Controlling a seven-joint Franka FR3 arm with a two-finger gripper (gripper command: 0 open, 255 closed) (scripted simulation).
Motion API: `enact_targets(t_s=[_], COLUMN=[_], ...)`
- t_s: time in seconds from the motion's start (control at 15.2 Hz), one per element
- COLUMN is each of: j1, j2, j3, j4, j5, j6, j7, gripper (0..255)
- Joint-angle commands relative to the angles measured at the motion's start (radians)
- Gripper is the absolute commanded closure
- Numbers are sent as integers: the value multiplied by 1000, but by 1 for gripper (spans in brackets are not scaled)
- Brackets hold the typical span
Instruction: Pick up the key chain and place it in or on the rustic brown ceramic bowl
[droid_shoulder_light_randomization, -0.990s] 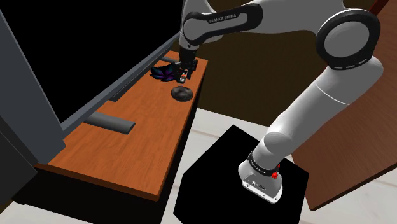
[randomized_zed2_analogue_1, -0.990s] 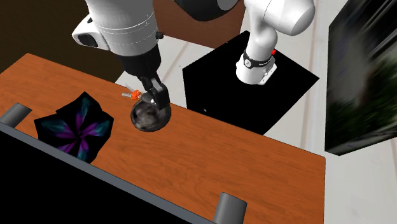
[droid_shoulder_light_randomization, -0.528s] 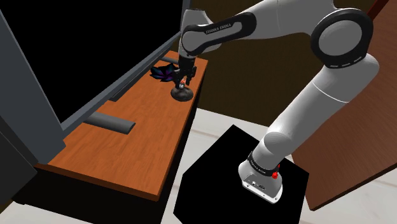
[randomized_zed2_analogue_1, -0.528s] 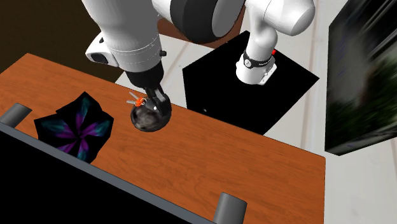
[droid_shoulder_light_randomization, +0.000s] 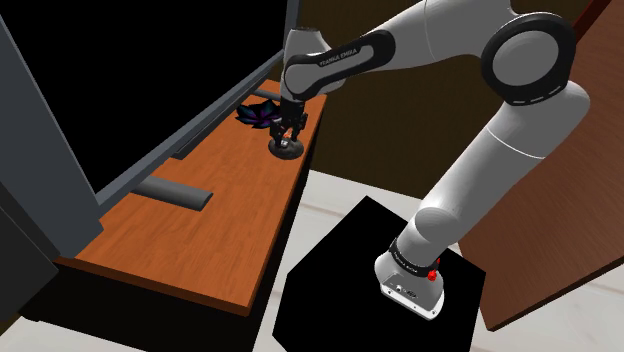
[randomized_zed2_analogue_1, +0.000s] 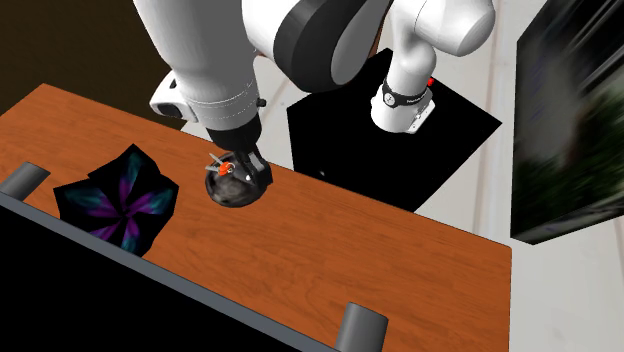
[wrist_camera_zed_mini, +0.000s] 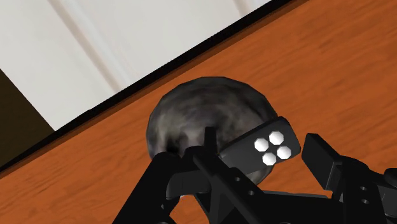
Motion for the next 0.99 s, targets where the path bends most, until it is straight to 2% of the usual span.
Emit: enact_targets(t_s=[0.0, 0.26, 0.33, 0.66, 0.92], j1=[0, 0, 0, 0, -1], j2=[1, 1, 1, 1, -56], j3=[0, 0, 0, 0, -2], j4=[-1, -1, -1, -1, 70], j5=[0, 0, 0, 0, 5], j6=[2, 2, 2, 2, -125], j7=[0, 0, 0, 0, -4], gripper=[255, 255, 0, 0, 0])
